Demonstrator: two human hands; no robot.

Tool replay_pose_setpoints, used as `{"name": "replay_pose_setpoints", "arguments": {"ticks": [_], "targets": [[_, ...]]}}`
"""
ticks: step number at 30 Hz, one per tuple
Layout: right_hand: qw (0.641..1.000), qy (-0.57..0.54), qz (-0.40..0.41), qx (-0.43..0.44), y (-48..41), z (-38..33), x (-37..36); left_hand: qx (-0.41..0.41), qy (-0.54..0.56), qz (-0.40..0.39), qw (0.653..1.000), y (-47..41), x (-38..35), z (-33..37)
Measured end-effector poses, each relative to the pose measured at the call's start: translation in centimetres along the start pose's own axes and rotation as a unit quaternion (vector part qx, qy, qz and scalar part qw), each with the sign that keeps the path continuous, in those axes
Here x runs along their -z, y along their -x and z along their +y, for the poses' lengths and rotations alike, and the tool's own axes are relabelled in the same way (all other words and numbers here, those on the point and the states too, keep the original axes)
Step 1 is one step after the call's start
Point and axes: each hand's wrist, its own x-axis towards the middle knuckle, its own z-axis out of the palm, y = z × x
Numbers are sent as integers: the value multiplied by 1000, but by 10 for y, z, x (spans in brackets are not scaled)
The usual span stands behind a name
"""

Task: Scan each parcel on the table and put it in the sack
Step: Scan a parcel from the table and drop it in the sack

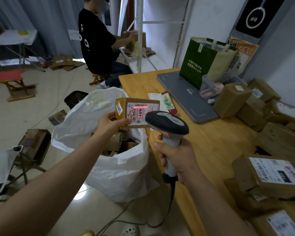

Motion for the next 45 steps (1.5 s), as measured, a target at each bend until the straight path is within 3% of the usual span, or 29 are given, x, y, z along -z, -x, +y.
{"name": "replay_pose_setpoints", "arguments": {"ticks": [5,8,12,18,22,26,30,33,36,41,45], "targets": [[1000,-27,12,-10,-7,8,3,10,-31,97,995,-14,37,-19],[998,-46,22,-32,-11,15,5,63,-64,138,986,-22,61,-35],[995,-67,41,-59,-14,23,8,143,-25,155,977,-34,64,-57],[982,-123,112,-84,-12,23,27,161,-42,35,985,-41,-2,-58],[958,-173,215,-76,1,24,55,39,-134,-97,985,-16,-99,-43],[913,-229,332,-68,25,30,97,-135,-205,-290,925,46,-205,-17],[866,-264,421,-49,58,39,138,-196,-285,-454,821,106,-283,-3],[832,-295,468,-40,79,46,164,-210,-352,-486,772,134,-321,-5],[816,-304,491,-38,95,54,185,-219,-380,-468,767,145,-340,-12],[863,-260,432,-26,99,57,197,-279,-416,-442,744,121,-321,25],[937,-150,315,-27,79,43,182,-349,-503,-401,681,69,-269,89]]}}
